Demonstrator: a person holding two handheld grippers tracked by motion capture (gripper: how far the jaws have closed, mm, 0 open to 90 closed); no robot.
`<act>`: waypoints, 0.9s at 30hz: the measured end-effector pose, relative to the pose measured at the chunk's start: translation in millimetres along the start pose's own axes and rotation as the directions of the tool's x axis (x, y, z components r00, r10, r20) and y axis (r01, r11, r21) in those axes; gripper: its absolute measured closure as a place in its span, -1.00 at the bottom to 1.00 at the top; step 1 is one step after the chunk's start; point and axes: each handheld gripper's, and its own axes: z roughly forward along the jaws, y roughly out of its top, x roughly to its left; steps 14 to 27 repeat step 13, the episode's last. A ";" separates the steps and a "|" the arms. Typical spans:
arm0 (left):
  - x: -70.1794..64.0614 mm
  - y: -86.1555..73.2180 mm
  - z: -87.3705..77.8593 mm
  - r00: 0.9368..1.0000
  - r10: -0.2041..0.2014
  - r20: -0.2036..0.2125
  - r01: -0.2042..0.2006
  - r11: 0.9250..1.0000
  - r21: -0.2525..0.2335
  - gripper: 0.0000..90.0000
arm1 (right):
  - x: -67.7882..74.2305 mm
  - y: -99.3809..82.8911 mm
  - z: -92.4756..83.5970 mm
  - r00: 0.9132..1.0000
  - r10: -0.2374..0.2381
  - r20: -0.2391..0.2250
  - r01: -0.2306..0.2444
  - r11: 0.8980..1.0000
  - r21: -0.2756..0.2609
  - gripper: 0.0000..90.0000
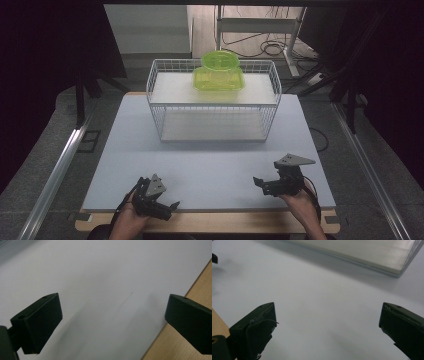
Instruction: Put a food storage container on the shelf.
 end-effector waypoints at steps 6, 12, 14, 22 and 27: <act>-0.4 -0.3 0.8 1.000 -0.001 0.000 0.001 1.000 0.005 -0.98 | 1.7 -17.1 5.5 1.000 -0.001 0.012 0.000 0.999 0.052 -0.99; 0.3 -0.6 2.4 1.000 -0.002 0.004 0.002 1.000 0.020 -0.98 | 2.6 -28.2 11.5 1.000 0.000 0.029 -0.003 0.994 0.107 -0.99; 0.4 -0.6 2.9 1.000 -0.004 0.004 0.004 1.000 0.021 -0.98 | 2.4 -28.9 12.2 1.000 -0.001 0.030 -0.002 0.993 0.114 -0.99; 0.4 -0.6 2.9 1.000 -0.004 0.004 0.004 1.000 0.021 -0.98 | 2.4 -28.9 12.2 1.000 -0.001 0.030 -0.002 0.993 0.114 -0.99; 0.4 -0.6 2.9 1.000 -0.004 0.004 0.004 1.000 0.021 -0.98 | 2.4 -28.9 12.2 1.000 -0.001 0.030 -0.002 0.993 0.114 -0.99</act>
